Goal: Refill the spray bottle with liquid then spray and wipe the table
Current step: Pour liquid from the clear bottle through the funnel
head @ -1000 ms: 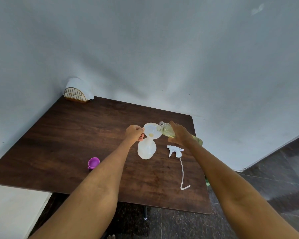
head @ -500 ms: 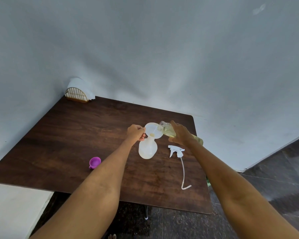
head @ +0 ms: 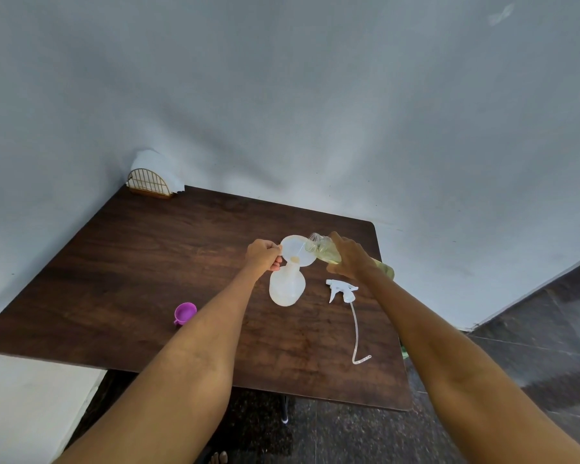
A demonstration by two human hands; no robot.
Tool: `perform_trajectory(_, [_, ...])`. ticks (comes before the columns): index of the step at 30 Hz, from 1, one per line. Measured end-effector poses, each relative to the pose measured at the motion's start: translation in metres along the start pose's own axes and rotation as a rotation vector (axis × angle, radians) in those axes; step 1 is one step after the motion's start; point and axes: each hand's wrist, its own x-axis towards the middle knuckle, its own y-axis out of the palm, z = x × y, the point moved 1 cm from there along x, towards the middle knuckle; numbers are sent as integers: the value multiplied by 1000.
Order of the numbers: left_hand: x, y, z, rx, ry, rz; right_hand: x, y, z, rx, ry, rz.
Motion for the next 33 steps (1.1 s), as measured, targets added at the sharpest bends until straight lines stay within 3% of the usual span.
perform_trajectory(33, [-2, -1, 0, 17, 7, -19, -5, -4, 1, -18, -7, -1])
